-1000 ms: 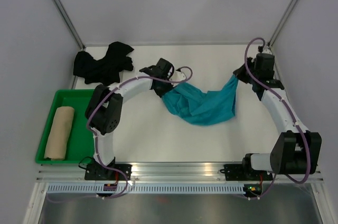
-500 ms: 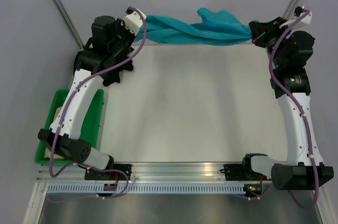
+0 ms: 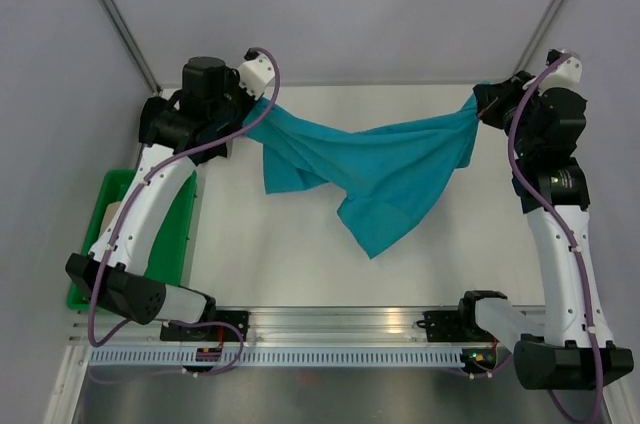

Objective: Roll the t-shirts
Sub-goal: Flatten the tshirt

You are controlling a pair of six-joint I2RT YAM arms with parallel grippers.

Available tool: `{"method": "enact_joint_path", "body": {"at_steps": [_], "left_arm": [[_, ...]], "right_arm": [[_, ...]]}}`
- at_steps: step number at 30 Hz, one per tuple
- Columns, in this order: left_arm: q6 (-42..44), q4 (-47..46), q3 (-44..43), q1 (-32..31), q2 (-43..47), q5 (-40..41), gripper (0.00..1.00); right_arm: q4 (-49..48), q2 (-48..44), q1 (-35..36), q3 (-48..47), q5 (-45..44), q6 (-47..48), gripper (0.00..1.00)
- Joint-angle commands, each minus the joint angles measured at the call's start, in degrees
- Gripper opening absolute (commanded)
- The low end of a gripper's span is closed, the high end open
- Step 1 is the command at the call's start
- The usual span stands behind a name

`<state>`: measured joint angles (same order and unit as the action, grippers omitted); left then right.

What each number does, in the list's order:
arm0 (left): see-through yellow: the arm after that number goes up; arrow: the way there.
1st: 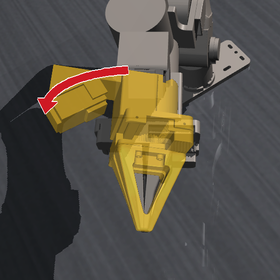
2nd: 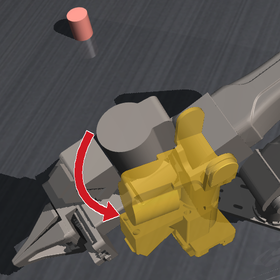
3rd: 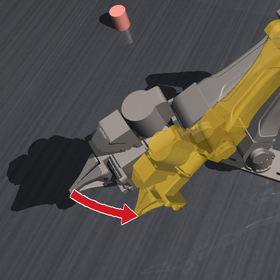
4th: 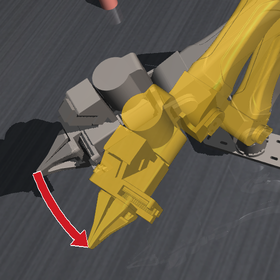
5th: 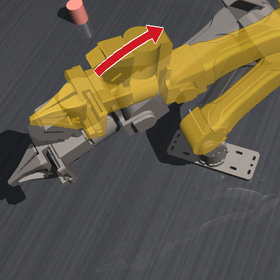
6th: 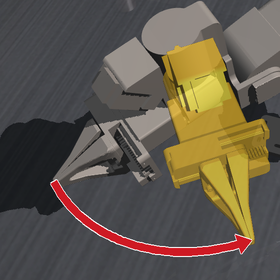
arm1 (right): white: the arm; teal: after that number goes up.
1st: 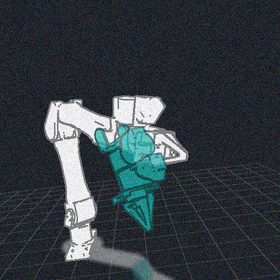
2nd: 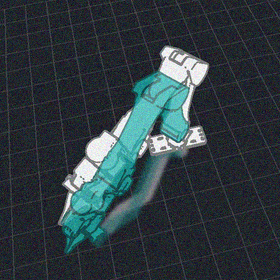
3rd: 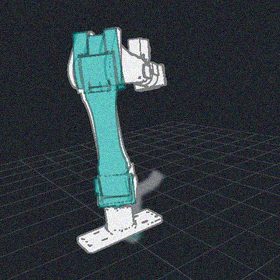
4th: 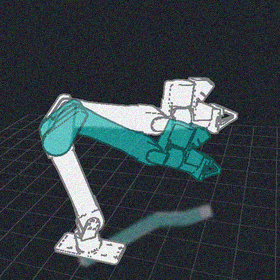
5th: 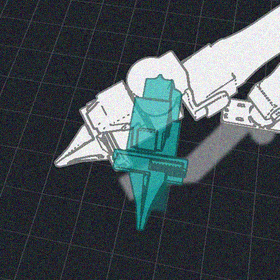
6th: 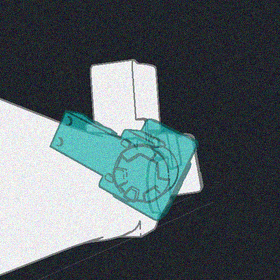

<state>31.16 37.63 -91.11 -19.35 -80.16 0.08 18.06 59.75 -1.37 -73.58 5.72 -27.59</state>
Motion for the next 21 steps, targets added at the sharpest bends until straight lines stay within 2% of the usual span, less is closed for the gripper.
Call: {"method": "enact_joint_path", "body": {"at_steps": [1, 5, 8, 10, 12, 14, 15, 16, 17, 18, 19, 21], "left_arm": [[1.2, -0.5, -1.7, 0.3, 1.1, 1.6, 0.02], [0.6, 0.0, 1.2, 0.3, 1.1, 0.2, 0.02], [-0.2, 0.2, 4.3, 0.2, 0.4, -4.1, 0.02], [-1.5, 0.4, 6.3, 0.2, -1.9, -7.7, 0.02], [-2.8, 0.3, 7.3, 0.1, -6.6, -10.9, 0.02], [-3.6, 0.3, 7.1, -0.1, -11.0, -11.8, 0.11], [-4.0, 0.3, 6.6, -0.1, -13.3, -10.5, 0.26], [-5.1, 0.3, 4.4, 0.0, -18.3, -9.1, 0.60], [-5.8, 0.3, 3.1, 0.1, -20.3, -7.4, 0.69], [-6.5, 0.3, 1.8, 0.1, -22.0, -3.9, 0.73], [-6.8, 0.2, 0.0, 0.0, -22.9, -2.6, 0.75], [-7.0, 0.1, -0.6, 0.0, -22.4, -2.0, 0.75]], "right_arm": [[0.2, 0.5, -0.2, -2.8, 1.0, 0.4, 0.00], [2.7, 0.4, -0.2, -0.5, 0.2, 0.6, 0.00], [2.7, 1.2, -0.2, 3.6, -0.3, 0.6, 0.00], [1.9, 4.0, -0.2, 6.4, -1.3, 0.8, 0.00], [0.7, 7.9, -0.1, 7.3, -2.0, 1.1, 0.05], [0.0, 16.0, -0.2, 6.6, -3.0, 1.5, 0.21], [-0.5, 19.1, -0.1, 4.8, -3.6, 1.7, 0.35], [-0.1, 25.5, -0.2, 3.2, -4.5, 1.7, 0.74], [3.3, 28.8, -0.2, 1.0, -6.9, 1.6, 0.83], [5.7, 34.7, -0.3, -4.3, -7.7, 2.3, 0.87], [7.9, 36.8, -0.2, -6.6, -8.4, 2.5, 0.92], [11.3, 38.5, -0.2, -8.2, -9.7, 2.8, 0.93]]}}
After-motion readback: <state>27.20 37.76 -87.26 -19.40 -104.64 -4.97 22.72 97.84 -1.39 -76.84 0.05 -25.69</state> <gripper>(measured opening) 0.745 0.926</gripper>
